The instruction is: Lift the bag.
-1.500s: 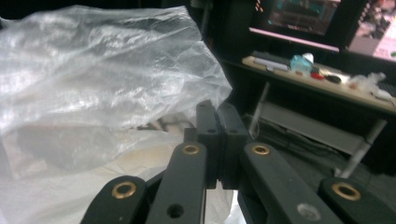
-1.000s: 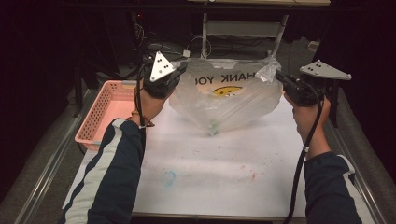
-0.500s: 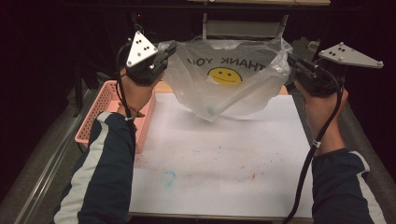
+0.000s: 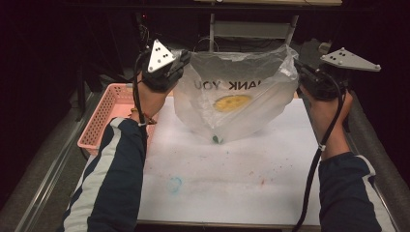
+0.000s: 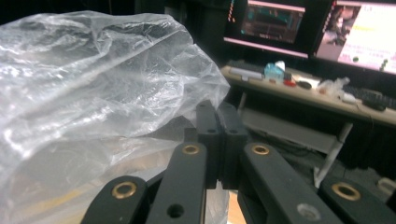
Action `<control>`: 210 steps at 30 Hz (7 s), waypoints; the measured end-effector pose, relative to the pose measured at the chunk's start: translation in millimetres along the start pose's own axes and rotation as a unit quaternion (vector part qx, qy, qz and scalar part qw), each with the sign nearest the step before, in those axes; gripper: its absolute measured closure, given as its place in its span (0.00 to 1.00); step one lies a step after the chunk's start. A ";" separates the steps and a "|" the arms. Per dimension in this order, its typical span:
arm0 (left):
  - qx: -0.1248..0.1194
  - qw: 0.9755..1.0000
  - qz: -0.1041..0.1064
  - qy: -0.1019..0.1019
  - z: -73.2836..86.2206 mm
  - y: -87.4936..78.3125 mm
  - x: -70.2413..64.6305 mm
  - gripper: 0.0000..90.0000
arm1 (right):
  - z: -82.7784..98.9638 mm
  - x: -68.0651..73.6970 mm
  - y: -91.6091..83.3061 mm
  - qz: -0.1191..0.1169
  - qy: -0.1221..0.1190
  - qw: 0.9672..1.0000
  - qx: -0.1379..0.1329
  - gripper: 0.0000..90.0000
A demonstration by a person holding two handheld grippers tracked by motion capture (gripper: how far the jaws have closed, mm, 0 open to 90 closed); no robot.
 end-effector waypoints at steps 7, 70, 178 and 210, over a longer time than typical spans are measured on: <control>0.032 0.999 0.001 -0.019 19.8 18.1 -4.4 0.63 | 21.3 -7.8 18.4 0.019 0.005 0.999 0.030 1.00; 0.076 0.990 -0.078 -0.087 73.9 5.9 30.4 0.27 | 94.8 4.1 22.8 0.004 0.009 0.998 0.058 0.42; 0.149 0.989 0.024 0.009 221.9 -133.5 -93.3 0.20 | 211.8 89.6 -93.7 -0.113 -0.080 0.989 0.059 0.18; 0.174 0.984 0.041 0.000 238.3 -145.4 -102.6 0.20 | 234.5 92.6 -111.7 -0.117 -0.093 0.985 0.086 0.19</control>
Point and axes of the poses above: each handheld gripper's, and its own axes: y roughly forward along the jaws, z roughly out of its underside, x roughly to its left, the point moved 3 cm from there along y, roughly forward along the jaws, and after that the axes turned 9 degrees about z, right-handed, at the moved point
